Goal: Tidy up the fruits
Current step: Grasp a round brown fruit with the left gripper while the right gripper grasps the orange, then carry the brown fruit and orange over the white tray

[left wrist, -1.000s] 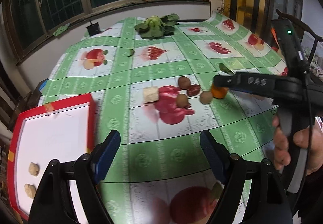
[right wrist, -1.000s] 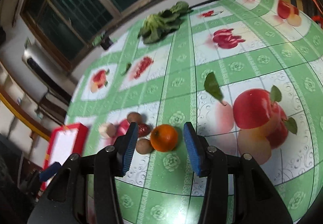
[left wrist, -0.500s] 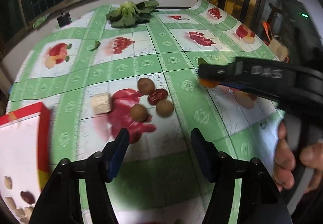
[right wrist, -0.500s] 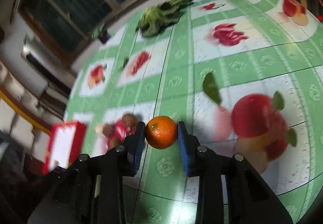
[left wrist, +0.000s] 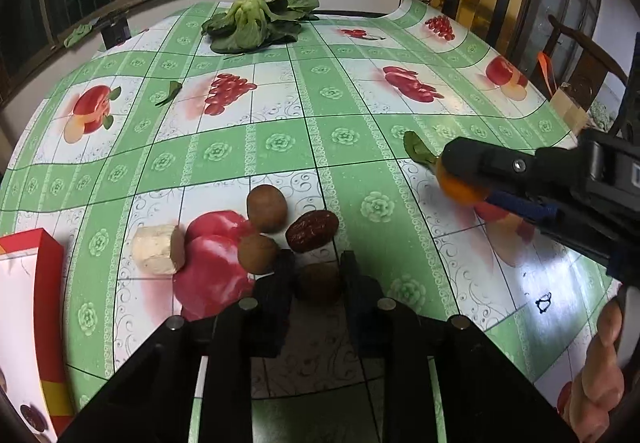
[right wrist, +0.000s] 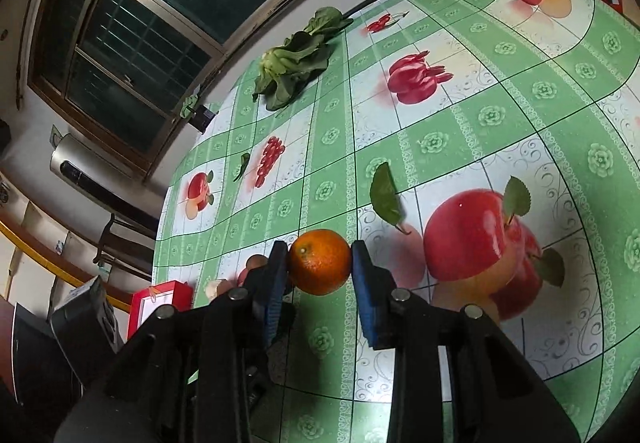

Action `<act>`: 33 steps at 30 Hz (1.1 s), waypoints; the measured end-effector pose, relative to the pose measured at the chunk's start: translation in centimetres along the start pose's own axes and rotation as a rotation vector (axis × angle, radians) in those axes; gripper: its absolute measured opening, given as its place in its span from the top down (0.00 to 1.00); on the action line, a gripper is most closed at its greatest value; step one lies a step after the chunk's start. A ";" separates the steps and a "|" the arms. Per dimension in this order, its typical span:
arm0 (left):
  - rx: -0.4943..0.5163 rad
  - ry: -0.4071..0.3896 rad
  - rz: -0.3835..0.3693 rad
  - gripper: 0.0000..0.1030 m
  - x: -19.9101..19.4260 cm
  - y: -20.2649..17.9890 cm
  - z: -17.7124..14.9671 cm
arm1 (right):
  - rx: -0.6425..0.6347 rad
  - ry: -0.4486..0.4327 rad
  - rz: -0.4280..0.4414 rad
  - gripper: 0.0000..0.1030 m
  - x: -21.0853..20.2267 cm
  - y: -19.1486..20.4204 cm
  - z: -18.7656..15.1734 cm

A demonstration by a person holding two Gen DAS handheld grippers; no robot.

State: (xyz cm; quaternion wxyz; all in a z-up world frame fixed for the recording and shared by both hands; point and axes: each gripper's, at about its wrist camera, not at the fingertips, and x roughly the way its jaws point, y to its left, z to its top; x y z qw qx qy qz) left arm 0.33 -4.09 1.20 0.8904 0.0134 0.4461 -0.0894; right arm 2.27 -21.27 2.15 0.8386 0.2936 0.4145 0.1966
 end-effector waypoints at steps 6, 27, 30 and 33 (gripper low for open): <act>-0.009 -0.048 0.019 0.79 -3.4 0.9 -1.6 | -0.012 -0.035 0.015 0.67 -0.4 0.0 0.2; -0.269 -0.390 0.214 0.79 -21.8 14.6 -9.6 | -0.150 -0.152 0.011 0.67 -1.5 3.1 -2.1; -0.342 -0.415 0.281 0.79 -23.0 17.9 -10.7 | -0.168 -0.129 0.058 0.67 -1.2 5.0 -3.6; -0.401 -0.419 0.344 0.79 -23.6 20.7 -11.8 | -0.220 -0.079 0.132 0.67 0.0 8.5 -5.8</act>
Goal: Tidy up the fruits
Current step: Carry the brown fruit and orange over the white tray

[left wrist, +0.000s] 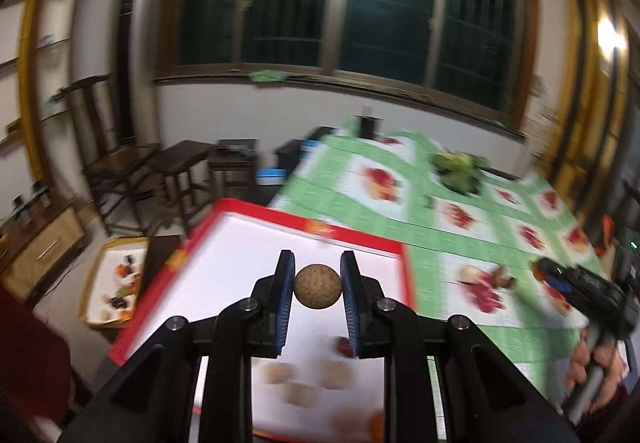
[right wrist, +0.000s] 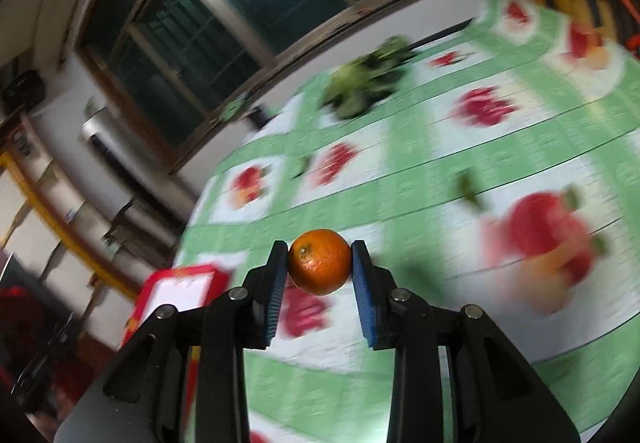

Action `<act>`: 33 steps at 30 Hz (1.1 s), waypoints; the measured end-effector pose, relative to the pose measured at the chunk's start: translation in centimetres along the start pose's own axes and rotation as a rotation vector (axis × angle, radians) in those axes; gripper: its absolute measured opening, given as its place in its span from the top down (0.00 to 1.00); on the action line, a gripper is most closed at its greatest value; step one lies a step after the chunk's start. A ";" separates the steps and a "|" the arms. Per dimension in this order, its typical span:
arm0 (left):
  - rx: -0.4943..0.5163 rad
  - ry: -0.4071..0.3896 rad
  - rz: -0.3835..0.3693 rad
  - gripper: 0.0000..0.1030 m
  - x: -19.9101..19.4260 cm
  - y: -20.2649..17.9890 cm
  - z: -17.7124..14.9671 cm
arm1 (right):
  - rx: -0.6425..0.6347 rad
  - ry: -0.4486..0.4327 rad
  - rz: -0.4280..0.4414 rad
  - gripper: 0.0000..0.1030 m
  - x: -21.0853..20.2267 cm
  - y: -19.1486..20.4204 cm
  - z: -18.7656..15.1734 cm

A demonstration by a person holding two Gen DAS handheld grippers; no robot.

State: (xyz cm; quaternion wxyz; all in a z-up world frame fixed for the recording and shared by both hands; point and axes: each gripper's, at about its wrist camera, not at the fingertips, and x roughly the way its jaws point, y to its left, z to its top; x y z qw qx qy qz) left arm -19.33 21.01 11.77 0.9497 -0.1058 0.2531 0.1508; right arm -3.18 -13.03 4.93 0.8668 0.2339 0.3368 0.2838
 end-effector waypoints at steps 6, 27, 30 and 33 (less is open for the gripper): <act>-0.052 -0.033 0.087 0.79 -0.3 4.0 0.3 | -0.092 0.143 0.178 0.67 3.9 8.4 -3.3; 0.045 -0.070 0.198 0.79 1.3 5.5 1.7 | -0.267 0.327 0.280 0.67 10.8 19.6 -8.3; 0.049 0.051 0.123 0.79 4.4 4.3 -0.6 | -0.238 0.352 0.272 0.67 11.7 18.3 -8.5; 0.057 0.149 0.085 0.79 7.0 2.9 -2.2 | -0.229 0.355 0.280 0.67 12.1 17.6 -8.2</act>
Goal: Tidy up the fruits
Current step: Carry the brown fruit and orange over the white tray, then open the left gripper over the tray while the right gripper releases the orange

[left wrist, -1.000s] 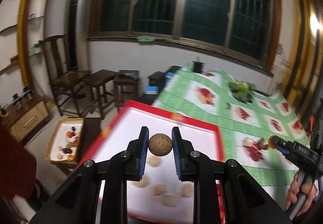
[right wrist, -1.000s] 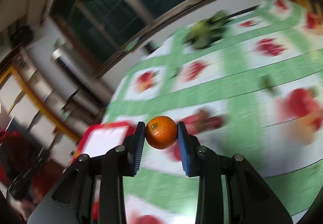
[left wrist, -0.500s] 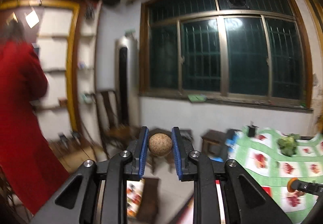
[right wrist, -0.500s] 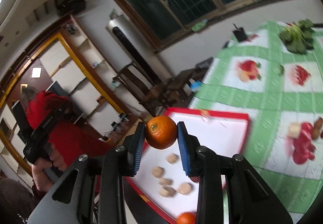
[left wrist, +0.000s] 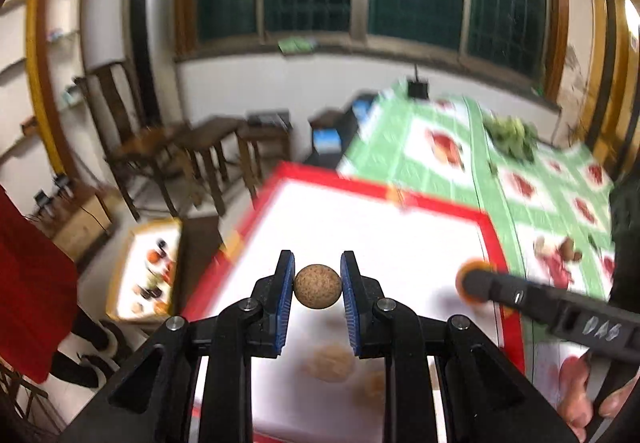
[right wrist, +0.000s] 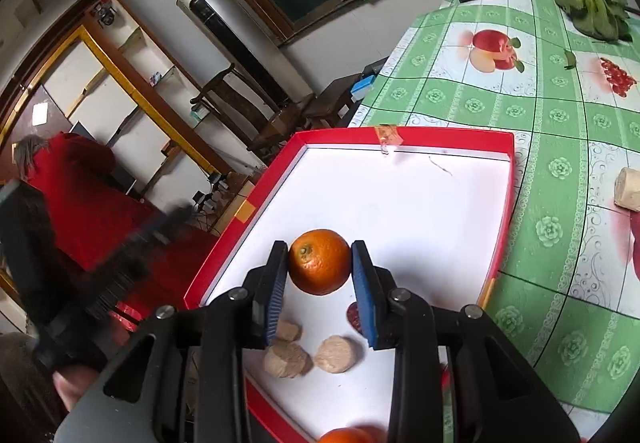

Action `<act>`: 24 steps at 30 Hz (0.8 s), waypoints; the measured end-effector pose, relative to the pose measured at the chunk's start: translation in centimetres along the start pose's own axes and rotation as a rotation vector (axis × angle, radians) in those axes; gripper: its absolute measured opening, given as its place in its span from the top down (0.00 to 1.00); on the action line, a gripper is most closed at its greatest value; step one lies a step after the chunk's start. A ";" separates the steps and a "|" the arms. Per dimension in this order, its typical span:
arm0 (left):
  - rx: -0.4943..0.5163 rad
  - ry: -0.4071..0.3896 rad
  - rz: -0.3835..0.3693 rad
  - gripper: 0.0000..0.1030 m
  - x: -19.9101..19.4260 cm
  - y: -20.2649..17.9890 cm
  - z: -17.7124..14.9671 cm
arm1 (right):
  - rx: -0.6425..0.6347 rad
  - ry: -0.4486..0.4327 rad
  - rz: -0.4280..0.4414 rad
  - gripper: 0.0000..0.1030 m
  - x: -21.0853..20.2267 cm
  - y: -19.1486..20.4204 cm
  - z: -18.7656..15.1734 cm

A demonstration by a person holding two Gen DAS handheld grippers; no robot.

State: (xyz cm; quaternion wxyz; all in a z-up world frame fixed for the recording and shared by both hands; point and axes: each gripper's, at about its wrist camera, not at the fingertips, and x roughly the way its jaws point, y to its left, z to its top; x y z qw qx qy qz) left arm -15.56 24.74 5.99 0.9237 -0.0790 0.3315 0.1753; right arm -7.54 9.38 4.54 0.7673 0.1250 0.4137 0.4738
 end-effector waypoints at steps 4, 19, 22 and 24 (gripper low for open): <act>-0.011 0.089 -0.050 0.79 2.0 -0.5 -0.4 | 0.021 0.017 0.027 0.67 0.7 -0.4 0.1; 0.029 0.156 0.001 0.79 3.5 -1.8 -0.7 | 0.114 0.086 0.037 0.66 1.5 -3.1 -0.3; 0.025 0.158 -0.001 0.79 3.5 -1.9 -0.6 | 0.103 0.087 0.031 0.66 1.6 -2.9 -0.3; 0.030 0.155 0.002 0.78 3.3 -2.0 -0.8 | 0.090 0.085 0.029 0.65 1.6 -2.7 -0.4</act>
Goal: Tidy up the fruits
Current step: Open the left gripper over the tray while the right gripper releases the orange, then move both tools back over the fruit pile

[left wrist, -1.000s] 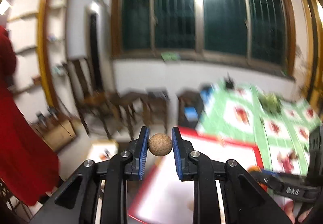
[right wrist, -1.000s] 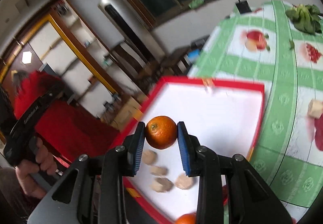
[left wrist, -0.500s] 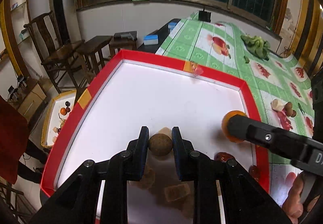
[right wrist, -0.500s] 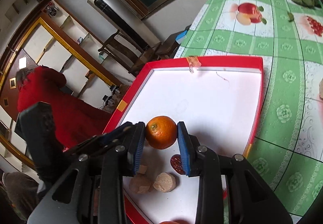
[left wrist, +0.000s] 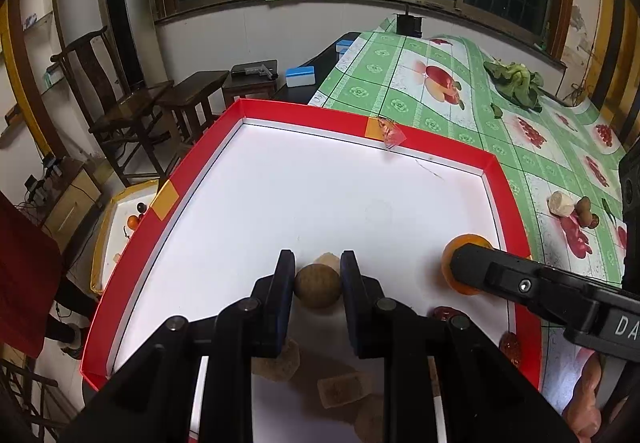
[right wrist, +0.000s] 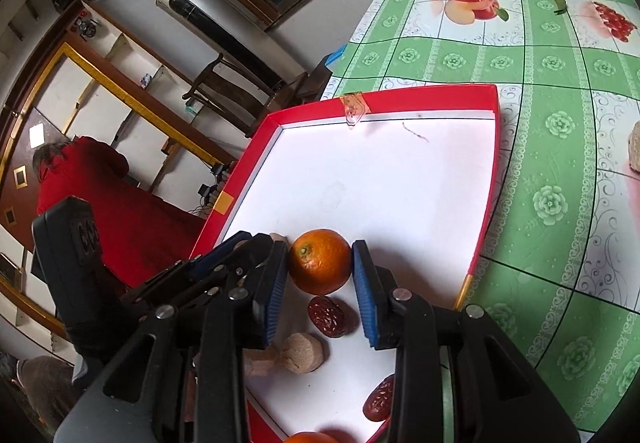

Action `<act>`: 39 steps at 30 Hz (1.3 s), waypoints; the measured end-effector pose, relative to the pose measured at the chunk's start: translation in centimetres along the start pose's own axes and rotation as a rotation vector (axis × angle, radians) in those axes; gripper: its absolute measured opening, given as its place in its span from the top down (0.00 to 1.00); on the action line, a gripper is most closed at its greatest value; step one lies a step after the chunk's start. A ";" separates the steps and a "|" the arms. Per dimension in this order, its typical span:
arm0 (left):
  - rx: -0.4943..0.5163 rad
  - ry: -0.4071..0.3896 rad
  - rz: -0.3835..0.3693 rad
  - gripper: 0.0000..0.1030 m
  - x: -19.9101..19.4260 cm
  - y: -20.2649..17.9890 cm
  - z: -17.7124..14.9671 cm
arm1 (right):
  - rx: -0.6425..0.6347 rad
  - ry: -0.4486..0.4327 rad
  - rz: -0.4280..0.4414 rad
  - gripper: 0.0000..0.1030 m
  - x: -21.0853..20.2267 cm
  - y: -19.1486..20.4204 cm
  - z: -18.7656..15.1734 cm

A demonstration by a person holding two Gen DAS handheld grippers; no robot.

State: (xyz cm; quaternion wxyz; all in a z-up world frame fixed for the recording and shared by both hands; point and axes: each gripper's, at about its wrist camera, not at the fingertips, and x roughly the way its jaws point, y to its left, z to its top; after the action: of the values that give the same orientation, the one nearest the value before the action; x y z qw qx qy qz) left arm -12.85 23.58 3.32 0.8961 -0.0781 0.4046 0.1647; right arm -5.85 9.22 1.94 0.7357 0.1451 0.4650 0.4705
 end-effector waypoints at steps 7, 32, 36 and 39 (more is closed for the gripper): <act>-0.006 -0.015 0.017 0.78 -0.9 0.1 -0.2 | -0.095 -0.029 -0.075 0.65 0.0 1.4 -0.4; 0.135 -0.132 -0.103 0.40 -7.6 -5.5 -0.2 | 0.095 -0.371 -0.277 0.54 -19.1 -9.6 -1.2; 0.216 -0.100 -0.172 0.40 -6.8 -9.8 0.0 | 0.228 -0.385 -0.368 0.52 -23.3 -14.8 -0.7; 0.265 -0.075 -0.189 0.40 -5.8 -12.9 0.3 | 0.269 -0.336 -0.380 0.52 -23.4 -16.6 0.1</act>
State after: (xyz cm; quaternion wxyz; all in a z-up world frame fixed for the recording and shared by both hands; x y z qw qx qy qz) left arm -11.63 10.26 7.94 0.9246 0.0093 0.3799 0.0275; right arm 0.53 -18.65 3.99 0.8515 0.2276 0.4140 0.2276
